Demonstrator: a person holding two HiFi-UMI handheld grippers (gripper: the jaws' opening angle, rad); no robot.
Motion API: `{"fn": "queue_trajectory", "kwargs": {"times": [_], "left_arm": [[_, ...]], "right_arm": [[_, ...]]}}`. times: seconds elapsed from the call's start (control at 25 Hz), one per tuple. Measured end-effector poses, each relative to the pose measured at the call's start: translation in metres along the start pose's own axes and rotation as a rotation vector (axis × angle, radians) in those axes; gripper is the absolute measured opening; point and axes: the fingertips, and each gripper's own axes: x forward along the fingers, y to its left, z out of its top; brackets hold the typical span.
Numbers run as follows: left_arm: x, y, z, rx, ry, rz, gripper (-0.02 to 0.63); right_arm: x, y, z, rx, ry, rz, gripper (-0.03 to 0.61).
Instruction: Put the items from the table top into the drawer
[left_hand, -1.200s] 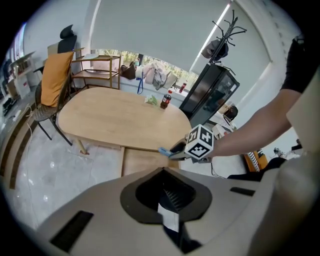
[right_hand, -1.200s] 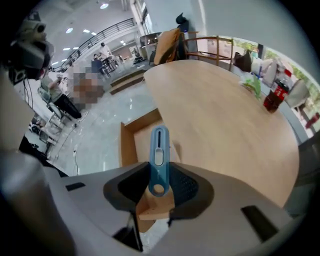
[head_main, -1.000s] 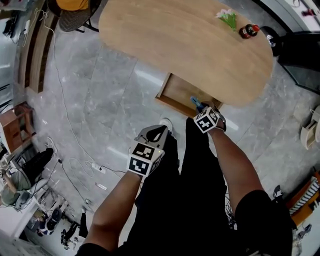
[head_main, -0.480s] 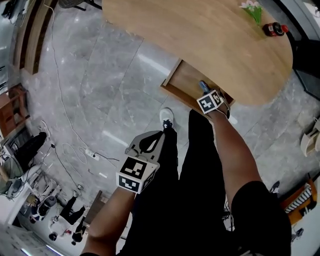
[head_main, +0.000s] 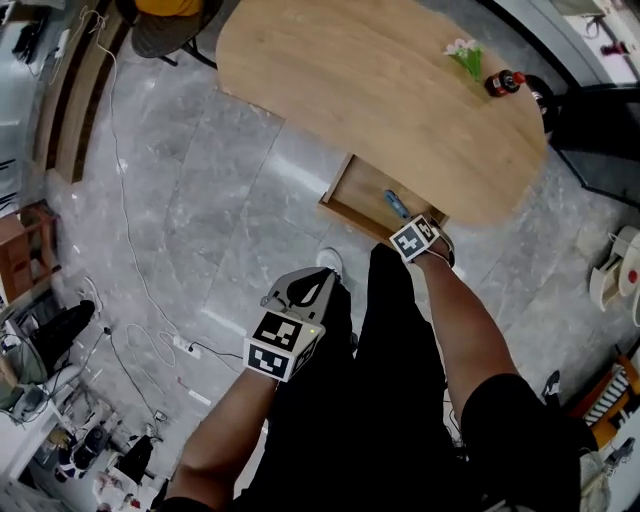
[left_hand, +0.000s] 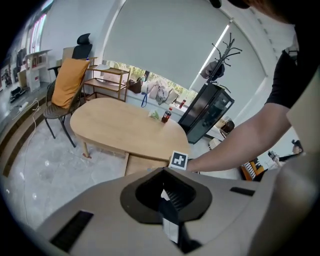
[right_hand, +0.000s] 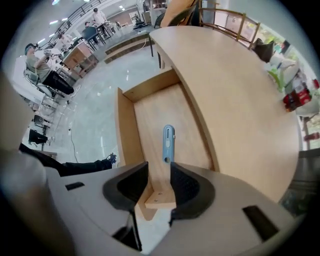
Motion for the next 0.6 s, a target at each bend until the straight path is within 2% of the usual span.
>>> {"fn": "queue_trajectory", "kwargs": {"times": [0.2, 0.32, 0.4, 0.52, 0.6], "left_arm": [[-0.039, -0.026, 0.026, 0.106, -0.05, -0.052, 0.002], [-0.07, -0.042, 0.033, 0.179, -0.08, -0.077, 0.002], [-0.09, -0.051, 0.04, 0.229, -0.107, -0.096, 0.002], [-0.112, -0.065, 0.053, 0.298, -0.167, -0.141, 0.002], [-0.128, -0.078, 0.051, 0.319, -0.204, -0.168, 0.002]], "right_arm": [[-0.085, 0.016, 0.006, 0.058, -0.09, -0.029, 0.13], [-0.154, 0.043, 0.011, 0.095, -0.193, -0.027, 0.13], [-0.206, 0.061, 0.02, 0.126, -0.3, -0.034, 0.13], [-0.29, 0.081, 0.034, 0.204, -0.518, -0.065, 0.129], [-0.345, 0.105, 0.033, 0.255, -0.656, -0.073, 0.094]]}}
